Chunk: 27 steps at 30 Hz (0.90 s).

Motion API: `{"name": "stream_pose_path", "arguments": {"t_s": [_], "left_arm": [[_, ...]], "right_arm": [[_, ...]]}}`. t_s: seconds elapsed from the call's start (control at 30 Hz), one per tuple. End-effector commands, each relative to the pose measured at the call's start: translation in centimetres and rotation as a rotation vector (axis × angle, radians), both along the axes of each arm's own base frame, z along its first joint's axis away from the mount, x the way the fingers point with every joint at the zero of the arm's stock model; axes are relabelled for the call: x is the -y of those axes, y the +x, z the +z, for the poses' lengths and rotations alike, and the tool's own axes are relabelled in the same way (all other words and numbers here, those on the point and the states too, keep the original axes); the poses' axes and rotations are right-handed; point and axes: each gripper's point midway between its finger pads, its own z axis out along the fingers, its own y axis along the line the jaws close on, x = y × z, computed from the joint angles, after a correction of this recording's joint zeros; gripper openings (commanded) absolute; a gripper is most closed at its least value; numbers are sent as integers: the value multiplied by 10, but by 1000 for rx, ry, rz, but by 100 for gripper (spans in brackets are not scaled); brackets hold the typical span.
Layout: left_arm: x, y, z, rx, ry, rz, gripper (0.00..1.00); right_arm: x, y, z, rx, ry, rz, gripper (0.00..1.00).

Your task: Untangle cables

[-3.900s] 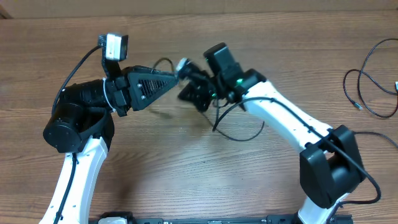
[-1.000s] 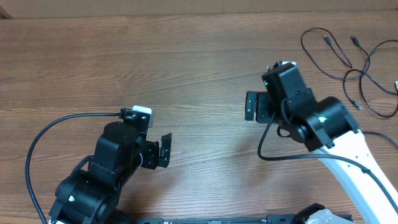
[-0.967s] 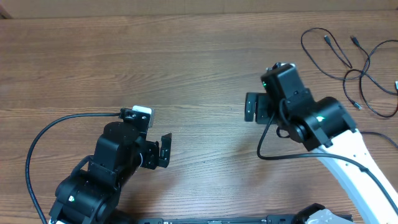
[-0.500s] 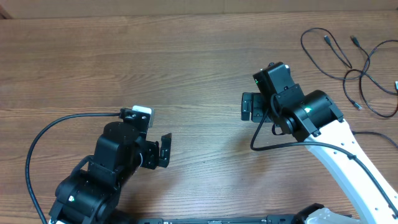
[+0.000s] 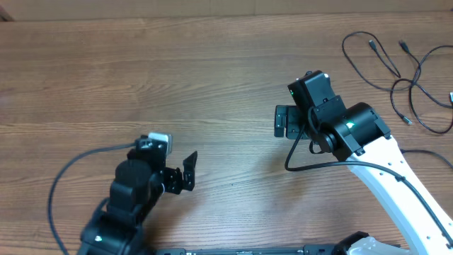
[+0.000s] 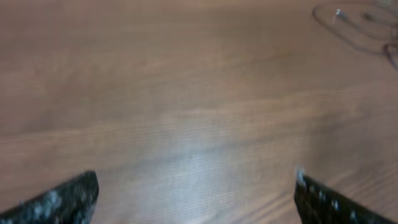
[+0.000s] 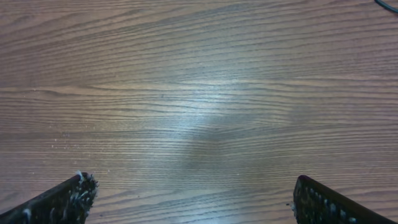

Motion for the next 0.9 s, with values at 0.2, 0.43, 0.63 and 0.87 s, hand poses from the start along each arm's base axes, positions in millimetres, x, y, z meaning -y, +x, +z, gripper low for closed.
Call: {"name": "stream_pose_path", "arguments": {"t_s": [0.2,0.43,0.63,0.87], "left_arm": [[-13,-1,37,584,-217,-4,100],[-26,1,23,647,-211,50,100],[-72,9,19,654,-149,301,100],[-96,5,-36,450,-42,387,100]], "right_arm": [[-1,1,0,7,-3,-5,100],[-1,1,0,8,-3,-5,100],[-1,1,0,7,-3,-6,100],[-1,1,0,7,-3,-5,100]]}}
